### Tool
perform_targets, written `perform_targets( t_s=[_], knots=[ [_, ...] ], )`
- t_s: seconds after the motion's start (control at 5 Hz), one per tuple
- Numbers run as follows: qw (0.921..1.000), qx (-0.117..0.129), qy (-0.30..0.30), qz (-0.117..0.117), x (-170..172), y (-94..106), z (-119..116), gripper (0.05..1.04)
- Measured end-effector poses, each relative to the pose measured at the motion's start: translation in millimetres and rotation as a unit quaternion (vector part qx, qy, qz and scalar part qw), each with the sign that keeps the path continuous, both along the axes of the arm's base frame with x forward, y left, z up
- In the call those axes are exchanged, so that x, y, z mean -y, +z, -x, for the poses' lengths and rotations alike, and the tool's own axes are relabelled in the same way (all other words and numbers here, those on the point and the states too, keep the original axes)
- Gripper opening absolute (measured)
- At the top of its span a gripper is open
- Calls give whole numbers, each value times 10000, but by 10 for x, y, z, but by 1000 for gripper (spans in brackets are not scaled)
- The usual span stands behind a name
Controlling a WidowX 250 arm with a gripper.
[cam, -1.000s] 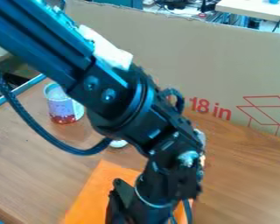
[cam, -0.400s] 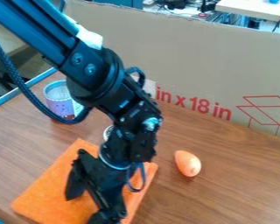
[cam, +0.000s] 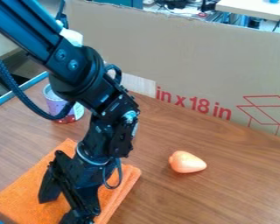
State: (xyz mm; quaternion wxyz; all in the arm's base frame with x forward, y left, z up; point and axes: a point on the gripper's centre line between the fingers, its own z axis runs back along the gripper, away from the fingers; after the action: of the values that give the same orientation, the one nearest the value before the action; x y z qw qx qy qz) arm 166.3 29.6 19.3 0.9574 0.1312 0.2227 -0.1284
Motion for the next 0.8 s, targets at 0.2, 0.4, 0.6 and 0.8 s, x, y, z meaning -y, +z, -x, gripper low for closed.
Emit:
perform_targets(
  t_s=[0.2, 0.4, 0.6, 0.8],
  knots=[
    [9994, 326, -61, 29, 39, 189, -53, 1002],
    [9945, 986, -311, 161, 156, 529, -153, 1002],
    [9888, 1302, -544, 482, 336, 761, -205, 1002],
    [9860, 1274, -671, 835, 477, 809, -275, 1002]
  ],
)
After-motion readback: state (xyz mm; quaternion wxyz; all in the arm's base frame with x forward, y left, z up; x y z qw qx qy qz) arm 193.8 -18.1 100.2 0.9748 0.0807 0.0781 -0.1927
